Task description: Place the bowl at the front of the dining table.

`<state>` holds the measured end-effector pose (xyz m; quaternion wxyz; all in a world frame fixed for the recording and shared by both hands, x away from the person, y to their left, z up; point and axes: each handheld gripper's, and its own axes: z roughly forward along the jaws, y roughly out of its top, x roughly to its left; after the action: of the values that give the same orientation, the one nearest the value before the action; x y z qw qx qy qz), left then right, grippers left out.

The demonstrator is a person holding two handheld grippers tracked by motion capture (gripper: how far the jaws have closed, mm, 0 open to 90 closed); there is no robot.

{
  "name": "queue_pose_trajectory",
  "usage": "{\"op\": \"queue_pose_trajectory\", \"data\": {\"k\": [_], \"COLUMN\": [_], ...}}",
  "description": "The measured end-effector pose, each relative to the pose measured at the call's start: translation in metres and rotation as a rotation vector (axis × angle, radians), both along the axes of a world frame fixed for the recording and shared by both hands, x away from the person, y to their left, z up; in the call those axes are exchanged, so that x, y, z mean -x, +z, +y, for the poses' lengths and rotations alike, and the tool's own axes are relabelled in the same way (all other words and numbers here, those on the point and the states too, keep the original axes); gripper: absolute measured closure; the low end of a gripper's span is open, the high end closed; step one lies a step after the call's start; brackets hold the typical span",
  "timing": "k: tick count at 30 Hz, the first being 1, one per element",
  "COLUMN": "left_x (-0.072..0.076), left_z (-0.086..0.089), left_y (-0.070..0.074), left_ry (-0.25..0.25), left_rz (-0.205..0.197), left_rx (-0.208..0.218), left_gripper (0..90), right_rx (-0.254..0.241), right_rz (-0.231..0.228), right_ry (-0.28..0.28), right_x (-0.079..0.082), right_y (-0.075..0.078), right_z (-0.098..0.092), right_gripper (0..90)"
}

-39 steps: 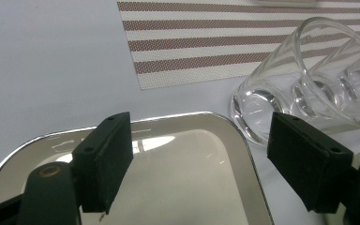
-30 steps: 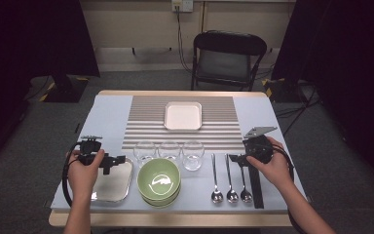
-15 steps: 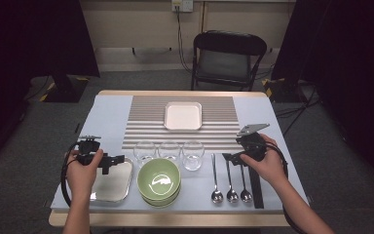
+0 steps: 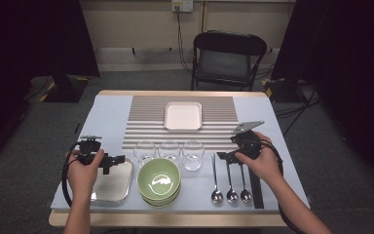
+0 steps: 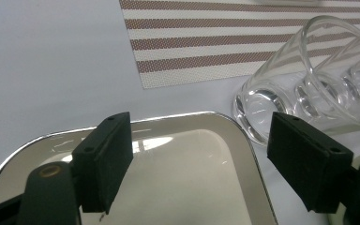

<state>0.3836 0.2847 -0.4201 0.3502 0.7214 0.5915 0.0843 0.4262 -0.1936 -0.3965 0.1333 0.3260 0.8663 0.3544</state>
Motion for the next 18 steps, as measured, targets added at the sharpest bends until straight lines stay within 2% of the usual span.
{"op": "queue_pose_trajectory", "data": {"k": [18], "left_x": [0.001], "left_z": [0.001], "left_y": [0.000], "left_ry": [0.001], "left_rz": [-0.001], "left_rx": [0.008], "left_gripper": [22.7], "right_rx": [-0.010], "right_rz": [-0.001], "right_ry": [0.046], "right_x": [-0.003], "right_y": [0.010], "right_z": [0.022], "right_gripper": [17.2]}}
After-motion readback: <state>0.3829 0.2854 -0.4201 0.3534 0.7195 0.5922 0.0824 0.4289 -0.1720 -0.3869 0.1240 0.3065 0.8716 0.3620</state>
